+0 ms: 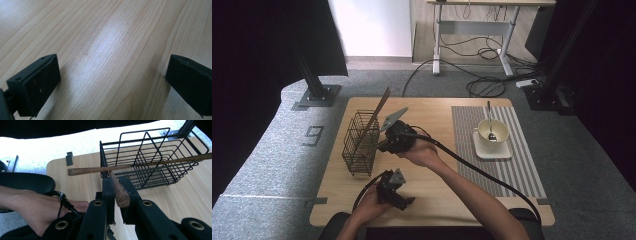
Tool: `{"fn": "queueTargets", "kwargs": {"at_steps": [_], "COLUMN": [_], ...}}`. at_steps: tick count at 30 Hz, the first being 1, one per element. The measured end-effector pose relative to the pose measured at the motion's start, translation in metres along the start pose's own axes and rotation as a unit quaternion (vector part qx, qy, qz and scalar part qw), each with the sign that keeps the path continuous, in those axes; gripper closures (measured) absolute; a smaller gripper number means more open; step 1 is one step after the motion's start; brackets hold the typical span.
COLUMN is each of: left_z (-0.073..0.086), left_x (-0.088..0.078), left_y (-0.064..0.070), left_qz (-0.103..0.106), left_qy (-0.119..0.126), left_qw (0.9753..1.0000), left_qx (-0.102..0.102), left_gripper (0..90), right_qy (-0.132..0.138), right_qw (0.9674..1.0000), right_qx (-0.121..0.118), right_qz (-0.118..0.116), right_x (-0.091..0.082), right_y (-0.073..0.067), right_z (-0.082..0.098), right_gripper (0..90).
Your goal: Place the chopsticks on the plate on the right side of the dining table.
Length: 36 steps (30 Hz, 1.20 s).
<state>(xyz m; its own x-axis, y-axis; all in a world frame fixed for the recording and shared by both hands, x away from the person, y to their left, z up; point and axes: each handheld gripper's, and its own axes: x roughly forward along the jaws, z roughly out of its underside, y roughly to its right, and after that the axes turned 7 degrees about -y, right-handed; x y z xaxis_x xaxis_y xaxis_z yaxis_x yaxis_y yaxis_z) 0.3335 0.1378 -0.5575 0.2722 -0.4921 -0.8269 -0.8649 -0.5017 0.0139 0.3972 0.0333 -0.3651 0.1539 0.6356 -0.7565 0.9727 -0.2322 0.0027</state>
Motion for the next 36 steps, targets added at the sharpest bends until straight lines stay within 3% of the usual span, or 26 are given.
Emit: {"fn": "queueTargets", "kwargs": {"at_steps": [9,21,36], "left_z": [0.000,0.000,0.000], "left_x": [0.000,0.000,0.000], "left_y": [0.000,0.000,0.000], "left_qz": [0.000,0.000,0.000], "left_qy": [0.000,-0.001,-0.001], "left_qw": [1.0000,1.0000,1.0000], "left_qx": [0.000,0.002,0.001], "left_gripper": [0.0,0.0,0.0], "right_qy": [0.007,0.032,0.048], "right_qw": [0.9999,0.9990,0.9984], "right_qx": [0.005,0.028,0.028], "right_qz": [-0.007,-0.017,-0.008], "right_x": [-0.018,-0.048,-0.083], "right_y": [0.004,0.012,0.012], "right_z": [0.005,0.019,0.025], "right_gripper": [82.5,82.5,82.5]}}
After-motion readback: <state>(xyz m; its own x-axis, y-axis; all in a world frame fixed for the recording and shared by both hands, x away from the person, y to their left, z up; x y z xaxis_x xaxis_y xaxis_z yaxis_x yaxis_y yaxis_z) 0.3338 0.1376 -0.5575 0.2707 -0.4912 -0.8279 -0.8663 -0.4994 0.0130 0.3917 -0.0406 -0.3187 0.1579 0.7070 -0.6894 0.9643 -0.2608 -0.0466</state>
